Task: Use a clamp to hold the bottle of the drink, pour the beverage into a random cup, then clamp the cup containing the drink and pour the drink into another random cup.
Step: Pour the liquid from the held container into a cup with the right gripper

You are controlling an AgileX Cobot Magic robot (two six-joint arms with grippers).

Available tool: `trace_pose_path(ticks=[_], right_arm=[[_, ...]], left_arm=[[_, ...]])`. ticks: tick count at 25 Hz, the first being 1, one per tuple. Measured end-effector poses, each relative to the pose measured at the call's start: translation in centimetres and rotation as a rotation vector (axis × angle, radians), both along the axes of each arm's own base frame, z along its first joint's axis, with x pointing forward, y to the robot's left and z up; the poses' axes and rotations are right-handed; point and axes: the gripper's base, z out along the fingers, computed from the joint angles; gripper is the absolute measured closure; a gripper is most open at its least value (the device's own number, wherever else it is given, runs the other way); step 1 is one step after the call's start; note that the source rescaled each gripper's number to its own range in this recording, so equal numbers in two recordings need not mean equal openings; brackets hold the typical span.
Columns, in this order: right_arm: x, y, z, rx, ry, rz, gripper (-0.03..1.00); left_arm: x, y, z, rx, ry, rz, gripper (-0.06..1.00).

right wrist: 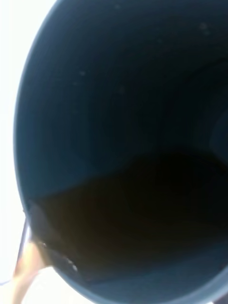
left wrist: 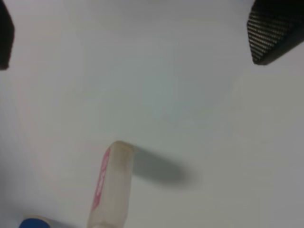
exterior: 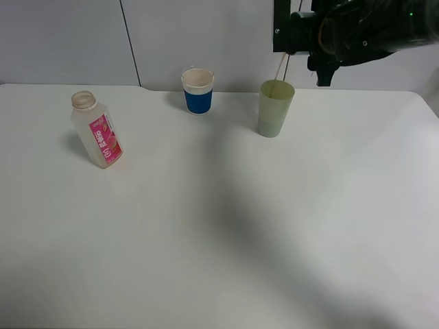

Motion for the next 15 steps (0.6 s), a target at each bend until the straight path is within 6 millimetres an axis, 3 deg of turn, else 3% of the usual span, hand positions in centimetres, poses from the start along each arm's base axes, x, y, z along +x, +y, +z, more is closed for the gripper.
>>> trace_pose_path(ticks=[15], right_arm=[[0.1, 0.4, -1.1, -0.216, 0.043, 0.077, 0.96]], left_arm=[[0.0, 0.0, 0.0, 0.0, 0.0, 0.0, -0.06]])
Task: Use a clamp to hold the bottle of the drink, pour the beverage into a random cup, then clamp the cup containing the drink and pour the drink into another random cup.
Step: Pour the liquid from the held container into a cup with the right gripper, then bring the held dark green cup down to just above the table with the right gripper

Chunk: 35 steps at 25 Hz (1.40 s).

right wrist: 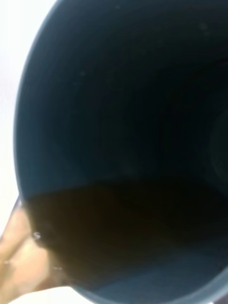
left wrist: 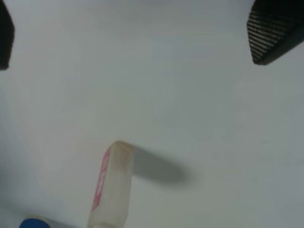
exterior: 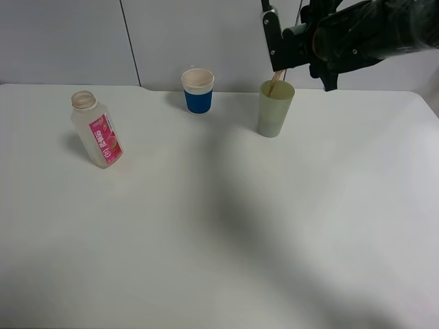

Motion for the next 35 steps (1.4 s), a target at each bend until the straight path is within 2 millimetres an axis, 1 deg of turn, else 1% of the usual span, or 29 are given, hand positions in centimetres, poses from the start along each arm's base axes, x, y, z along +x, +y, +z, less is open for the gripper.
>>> trace_pose_path(ticks=[4, 13, 18, 21, 23, 26, 31, 33, 35], right_arm=[[0.0, -0.1, 0.1, -0.128, 0.012, 0.041, 0.96], [0.0, -0.4, 0.2, -0.293, 0.027, 0.081, 0.96], [0.0, -0.4, 0.2, -0.336, 0.034, 0.1, 0.96], [0.0, -0.4, 0.2, -0.319, 0.031, 0.092, 0.96], [0.0, -0.4, 0.2, -0.242, 0.018, 0.058, 0.96], [0.0, -0.4, 0.2, -0.009, -0.022, -0.046, 0.96], [0.0, -0.4, 0.2, 0.521, -0.109, -0.281, 0.96], [-0.1, -0.4, 0.5, 0.722, -0.137, -0.361, 0.96], [-0.5, -0.2, 1.4, 0.943, -0.151, -0.428, 0.96]], left_arm=[[0.0, 0.0, 0.0, -0.005, 0.0, 0.003, -0.06], [0.0, 0.0, 0.0, 0.0, 0.0, 0.0, -0.06], [0.0, 0.0, 0.0, 0.0, 0.0, 0.0, -0.06], [0.0, 0.0, 0.0, 0.0, 0.0, 0.0, -0.06], [0.0, 0.0, 0.0, 0.0, 0.0, 0.0, -0.06], [0.0, 0.0, 0.0, -0.005, 0.0, 0.003, -0.06], [0.0, 0.0, 0.0, 0.0, 0.0, 0.0, -0.06], [0.0, 0.0, 0.0, 0.0, 0.0, 0.0, -0.06], [0.0, 0.0, 0.0, 0.0, 0.0, 0.0, -0.06]])
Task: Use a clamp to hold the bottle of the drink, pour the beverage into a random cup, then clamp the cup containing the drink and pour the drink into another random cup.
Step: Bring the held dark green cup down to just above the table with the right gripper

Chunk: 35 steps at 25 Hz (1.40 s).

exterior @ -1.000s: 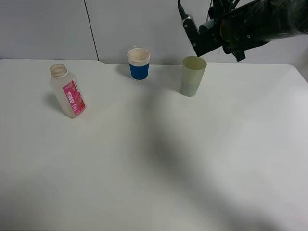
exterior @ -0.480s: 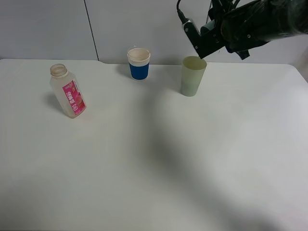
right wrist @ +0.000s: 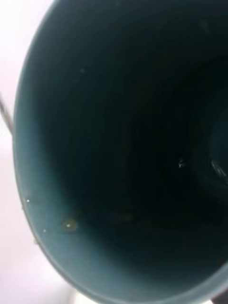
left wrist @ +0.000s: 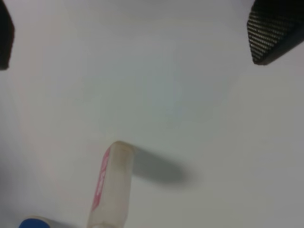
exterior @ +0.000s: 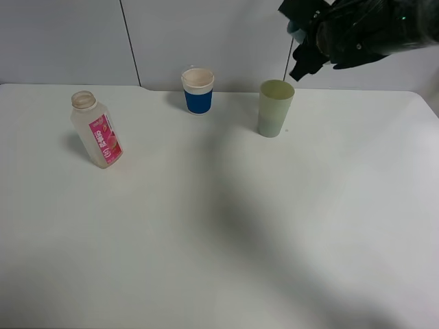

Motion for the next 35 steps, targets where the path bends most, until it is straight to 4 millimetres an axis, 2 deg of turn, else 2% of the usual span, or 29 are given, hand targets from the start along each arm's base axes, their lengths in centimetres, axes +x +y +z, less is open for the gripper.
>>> trace_pose_path(ticks=[4, 8, 12, 16, 22, 27, 31, 35], right_arm=[[-1.0, 1.1, 2.2, 0.356, -0.013, 0.021, 0.96], [-2.4, 3.4, 3.7, 0.594, 0.082, 0.227, 0.96], [-4.0, 6.1, 4.2, 0.746, 0.203, 0.503, 0.96], [-5.4, 8.1, 5.4, 0.88, 0.213, 0.738, 0.96], [-6.8, 10.1, 6.8, 0.952, 0.137, 0.906, 0.96], [-7.9, 11.2, 5.7, 0.923, 0.075, 0.922, 0.96], [-9.5, 11.5, 2.1, 0.821, -0.026, 0.77, 0.96], [-10.6, 11.3, -1.1, 0.716, -0.027, 0.657, 0.96]], left_arm=[[0.0, 0.0, 0.0, 0.0, 0.0, 0.0, -0.06], [0.0, 0.0, 0.0, 0.0, 0.0, 0.0, -0.06], [0.0, 0.0, 0.0, -0.005, 0.0, 0.003, -0.06], [0.0, 0.0, 0.0, 0.0, 0.0, 0.0, -0.06], [0.0, 0.0, 0.0, 0.0, 0.0, 0.0, -0.06], [0.0, 0.0, 0.0, 0.0, 0.0, 0.0, -0.06], [0.0, 0.0, 0.0, 0.0, 0.0, 0.0, -0.06], [0.0, 0.0, 0.0, 0.0, 0.0, 0.0, -0.06]])
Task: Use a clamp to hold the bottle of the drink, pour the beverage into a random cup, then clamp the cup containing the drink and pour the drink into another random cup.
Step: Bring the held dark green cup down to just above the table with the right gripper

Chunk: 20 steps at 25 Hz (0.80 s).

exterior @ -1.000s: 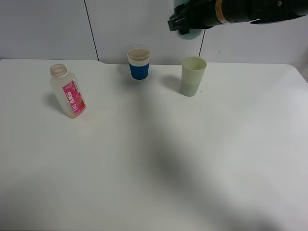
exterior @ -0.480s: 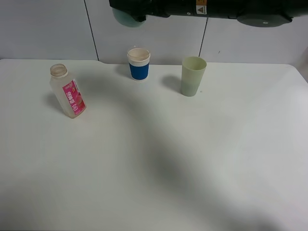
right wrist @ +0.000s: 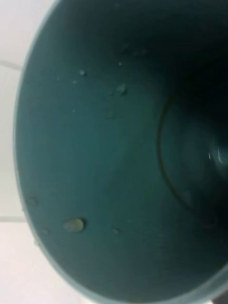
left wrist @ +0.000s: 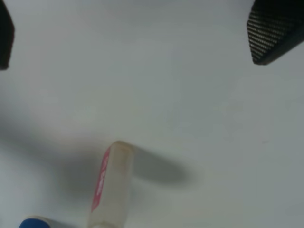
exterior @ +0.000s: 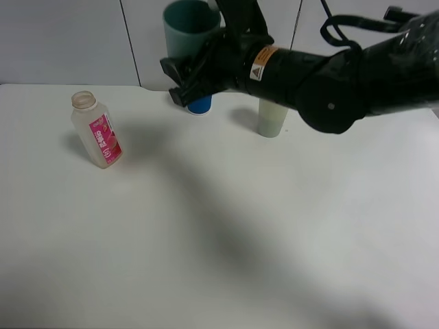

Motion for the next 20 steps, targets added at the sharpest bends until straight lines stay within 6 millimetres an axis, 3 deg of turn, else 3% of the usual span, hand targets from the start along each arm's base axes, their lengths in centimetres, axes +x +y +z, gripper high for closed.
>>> trace_pose_path(ticks=[9, 19, 20], right_arm=[[-1.1, -0.6, -7.1, 0.029, 0.1, 0.008, 0.96], [-0.9, -0.2, -11.7, 0.041, 0.123, 0.025, 0.96], [-1.0, -0.2, -12.8, 0.031, 0.135, 0.03, 0.96]], left_arm=[[0.0, 0.0, 0.0, 0.0, 0.0, 0.0, -0.06], [0.0, 0.0, 0.0, -0.005, 0.0, 0.003, -0.06], [0.0, 0.0, 0.0, -0.005, 0.0, 0.003, -0.06]])
